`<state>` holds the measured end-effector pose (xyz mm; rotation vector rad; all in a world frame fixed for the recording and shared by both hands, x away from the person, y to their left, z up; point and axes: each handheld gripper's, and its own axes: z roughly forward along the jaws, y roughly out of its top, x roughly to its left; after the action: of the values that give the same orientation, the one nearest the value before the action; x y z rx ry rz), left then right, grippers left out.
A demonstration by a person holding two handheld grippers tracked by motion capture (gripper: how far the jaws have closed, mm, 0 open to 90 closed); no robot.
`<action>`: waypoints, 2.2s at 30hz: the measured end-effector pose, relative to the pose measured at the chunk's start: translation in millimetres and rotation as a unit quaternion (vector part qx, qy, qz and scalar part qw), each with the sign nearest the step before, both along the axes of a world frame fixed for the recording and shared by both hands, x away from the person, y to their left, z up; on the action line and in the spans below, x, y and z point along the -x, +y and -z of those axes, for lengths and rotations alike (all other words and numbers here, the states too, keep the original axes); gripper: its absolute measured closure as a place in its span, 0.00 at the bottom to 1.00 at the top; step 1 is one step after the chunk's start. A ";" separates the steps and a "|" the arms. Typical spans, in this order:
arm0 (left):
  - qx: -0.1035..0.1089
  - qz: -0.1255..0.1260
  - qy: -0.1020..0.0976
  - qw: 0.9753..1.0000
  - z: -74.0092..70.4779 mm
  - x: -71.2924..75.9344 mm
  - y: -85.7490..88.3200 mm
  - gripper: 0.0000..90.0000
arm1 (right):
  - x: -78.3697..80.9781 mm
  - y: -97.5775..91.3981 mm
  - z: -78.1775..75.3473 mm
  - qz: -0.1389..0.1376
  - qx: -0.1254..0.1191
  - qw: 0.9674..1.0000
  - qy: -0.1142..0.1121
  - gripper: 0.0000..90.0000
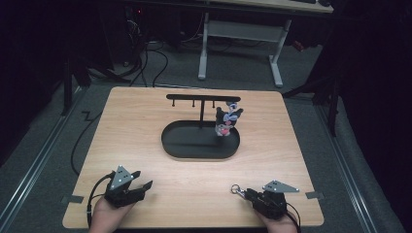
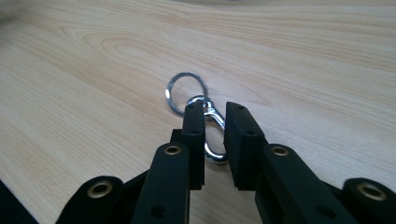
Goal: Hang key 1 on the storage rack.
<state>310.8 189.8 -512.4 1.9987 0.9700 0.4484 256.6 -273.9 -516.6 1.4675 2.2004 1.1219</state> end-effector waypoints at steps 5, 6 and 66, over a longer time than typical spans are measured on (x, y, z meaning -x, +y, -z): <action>-0.006 -0.009 -0.016 1.000 2.5 8.9 6.8 0.43 | -3.3 -6.8 2.0 0.004 0.007 1.000 -0.003 0.83; 0.003 -0.015 -0.012 1.000 4.7 9.6 8.9 0.43 | -4.2 -7.9 2.7 0.005 0.010 1.000 -0.003 0.82; -0.042 0.031 -0.016 0.999 13.2 8.2 7.7 0.40 | -80.5 62.7 -28.8 -0.166 0.238 0.936 0.199 0.56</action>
<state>302.6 197.5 -525.6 2.0838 0.8788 0.4929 337.1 -211.2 -487.8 1.2104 2.8156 0.3159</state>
